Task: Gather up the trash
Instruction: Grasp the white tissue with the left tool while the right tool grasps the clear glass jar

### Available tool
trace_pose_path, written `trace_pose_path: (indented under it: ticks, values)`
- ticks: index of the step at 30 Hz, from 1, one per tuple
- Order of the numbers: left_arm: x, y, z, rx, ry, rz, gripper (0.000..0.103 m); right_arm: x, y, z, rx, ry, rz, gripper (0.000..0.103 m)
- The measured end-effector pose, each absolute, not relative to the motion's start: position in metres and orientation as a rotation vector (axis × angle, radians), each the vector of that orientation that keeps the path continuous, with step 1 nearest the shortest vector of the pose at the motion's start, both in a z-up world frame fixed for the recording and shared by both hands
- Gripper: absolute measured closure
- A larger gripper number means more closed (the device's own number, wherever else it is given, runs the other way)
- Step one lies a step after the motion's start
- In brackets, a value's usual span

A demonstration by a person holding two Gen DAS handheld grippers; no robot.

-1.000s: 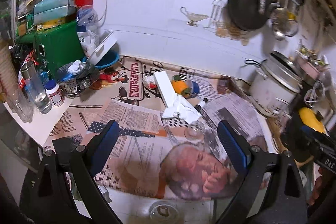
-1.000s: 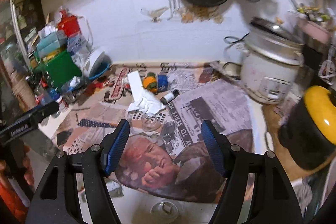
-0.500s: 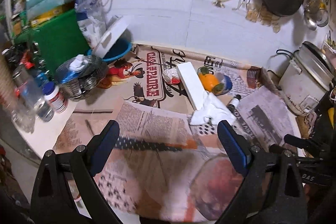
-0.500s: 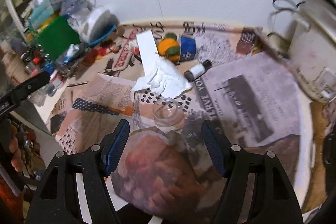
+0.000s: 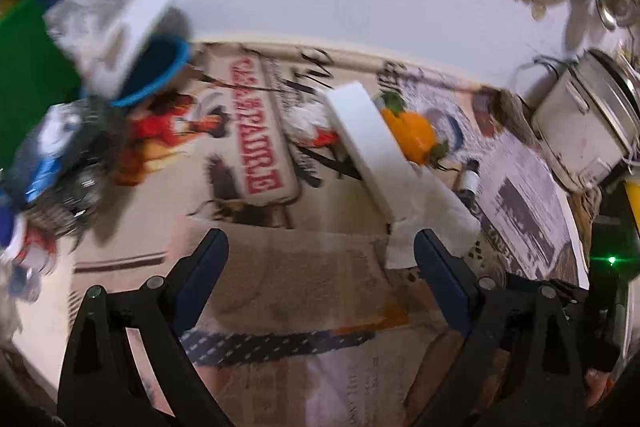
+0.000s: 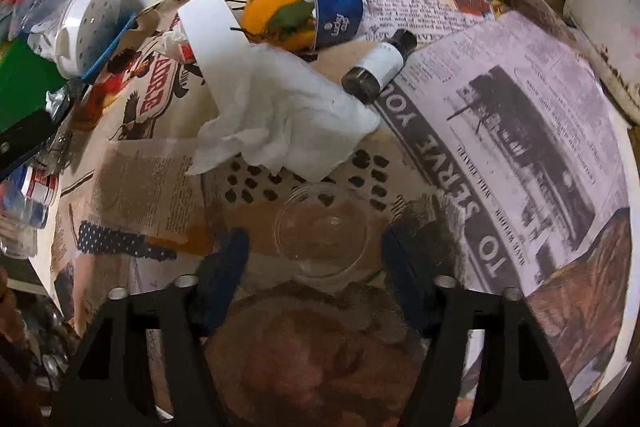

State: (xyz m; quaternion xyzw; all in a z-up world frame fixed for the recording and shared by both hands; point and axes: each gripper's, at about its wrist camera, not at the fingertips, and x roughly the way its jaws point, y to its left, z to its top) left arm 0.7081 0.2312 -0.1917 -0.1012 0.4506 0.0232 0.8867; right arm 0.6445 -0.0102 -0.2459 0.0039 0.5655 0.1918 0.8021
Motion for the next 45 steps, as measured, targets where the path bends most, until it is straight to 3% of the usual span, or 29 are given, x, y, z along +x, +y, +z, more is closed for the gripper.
trace_pose_path:
  ticks: [5,17,22,23,24,25,45]
  values:
    - [0.741,0.196,-0.206,-0.187,0.967,-0.101,0.013,0.643,-0.025,-0.242,0.077,1.2,0.389,0.056]
    - [0.811,0.111,-0.255,-0.073,1.038,-0.256,0.036,0.636,-0.1,-0.223,0.188,1.138,0.187,0.058]
    - [0.82,0.108,-0.266,-0.059,1.029,-0.18,0.06,0.629,-0.119,-0.221,0.216,1.129,0.138,0.058]
    - [0.819,0.109,-0.266,-0.062,1.024,-0.179,0.069,0.628,-0.122,-0.22,0.22,1.127,0.134,0.058]
    - [0.819,0.109,-0.266,-0.073,1.035,-0.198,0.091,0.627,-0.124,-0.219,0.221,1.125,0.132,0.058]
    - [0.817,0.109,-0.267,-0.084,1.048,-0.204,0.096,0.625,-0.128,-0.217,0.22,1.12,0.131,0.058]
    - [0.668,0.083,-0.18,-0.247,0.833,-0.017,0.098,0.579,-0.157,-0.174,0.092,0.991,0.426,0.058]
